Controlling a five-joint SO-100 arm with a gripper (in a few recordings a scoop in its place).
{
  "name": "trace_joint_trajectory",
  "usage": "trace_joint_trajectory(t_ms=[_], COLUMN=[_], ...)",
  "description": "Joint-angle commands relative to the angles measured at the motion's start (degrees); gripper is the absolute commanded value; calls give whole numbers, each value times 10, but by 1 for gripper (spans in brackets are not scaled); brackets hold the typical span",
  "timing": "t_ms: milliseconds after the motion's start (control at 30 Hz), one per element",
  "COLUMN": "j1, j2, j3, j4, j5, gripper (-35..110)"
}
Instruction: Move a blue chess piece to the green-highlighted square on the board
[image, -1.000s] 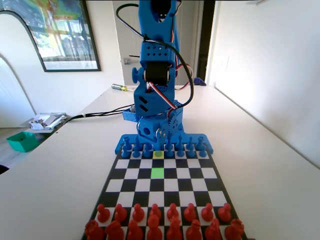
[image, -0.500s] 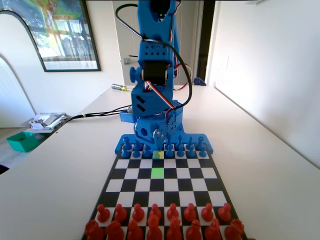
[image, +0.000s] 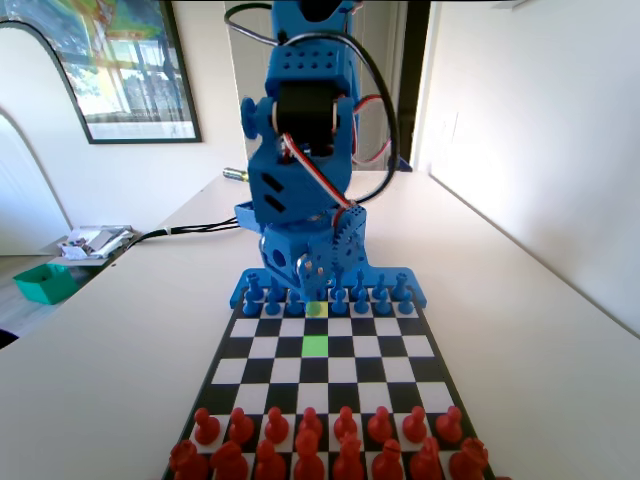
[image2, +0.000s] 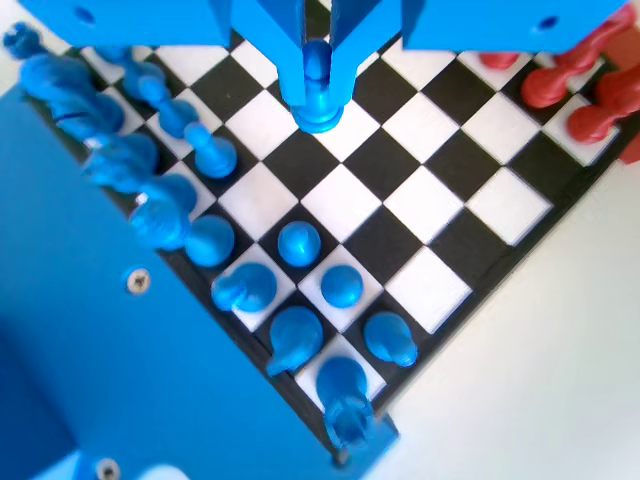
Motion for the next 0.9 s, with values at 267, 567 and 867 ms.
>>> trace_joint_trajectory(t_ms=[267, 567, 867], j1=[-1, 4, -1], j2=[-58, -86, -87], j3=[-63, -36, -17], j4=[-24, -91, -115], j5=[57, 57, 58], gripper=[1, 1, 1])
